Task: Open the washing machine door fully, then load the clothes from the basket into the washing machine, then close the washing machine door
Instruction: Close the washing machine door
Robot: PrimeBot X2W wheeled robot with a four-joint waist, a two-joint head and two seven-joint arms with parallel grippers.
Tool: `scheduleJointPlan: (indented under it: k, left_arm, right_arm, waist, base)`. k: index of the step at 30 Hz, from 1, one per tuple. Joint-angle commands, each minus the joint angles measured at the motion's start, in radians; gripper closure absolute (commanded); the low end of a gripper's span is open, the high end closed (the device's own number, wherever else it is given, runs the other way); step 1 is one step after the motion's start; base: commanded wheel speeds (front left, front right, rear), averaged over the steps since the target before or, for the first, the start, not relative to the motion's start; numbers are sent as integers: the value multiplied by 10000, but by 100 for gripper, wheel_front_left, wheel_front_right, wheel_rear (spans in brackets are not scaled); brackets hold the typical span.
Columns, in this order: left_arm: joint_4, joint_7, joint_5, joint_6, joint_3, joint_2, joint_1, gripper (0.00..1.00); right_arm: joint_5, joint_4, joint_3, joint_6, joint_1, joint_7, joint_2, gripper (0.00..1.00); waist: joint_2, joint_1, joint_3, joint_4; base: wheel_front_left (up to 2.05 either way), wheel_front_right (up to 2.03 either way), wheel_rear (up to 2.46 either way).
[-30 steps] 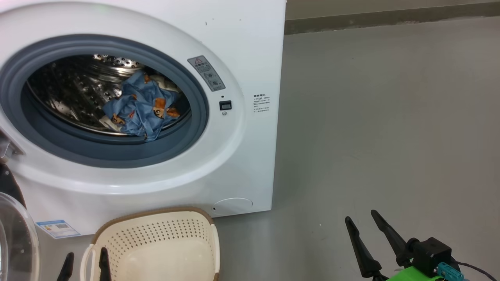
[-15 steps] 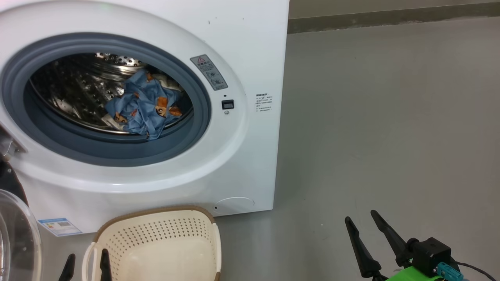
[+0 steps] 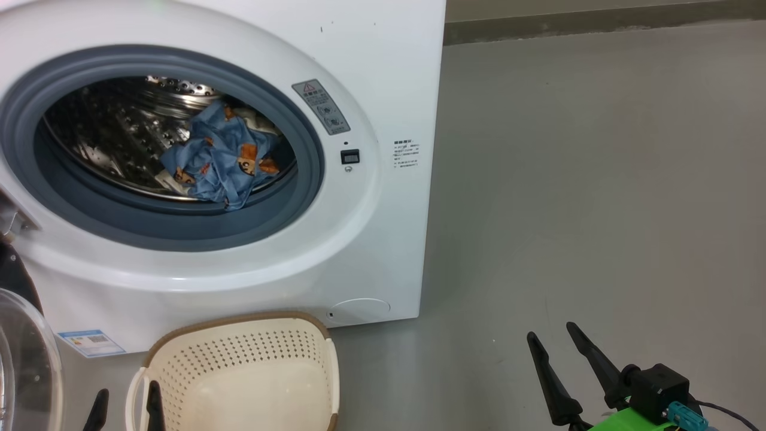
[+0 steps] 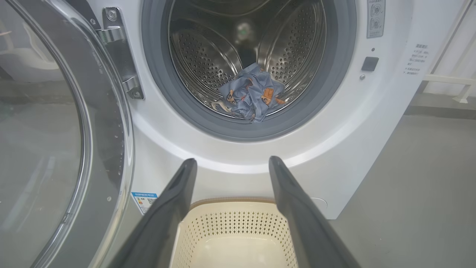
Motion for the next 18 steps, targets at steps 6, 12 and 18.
scheduleJointPlan:
  k: [6,12,18]
  left_arm:
    - [-295,-65,258,58,423,37,-564,0]
    - [-294,-65,286,48,446,33,-652,0]
    - [-281,-65,212,45,423,32,-711,0]
  right_arm:
    - [-77,-209,247,62,-383,-120,0,0]
    - [-40,-191,251,62,-434,-120,13,0]
    - [-22,-157,224,62,-452,-120,2,0]
  waist:
    - [-1,0,83,5]
    - [-1,0,134,-21]
    - [-1,0,156,-32]
  base:
    - [-53,53,0]
    - [-135,135,0]
    - [-205,205,0]
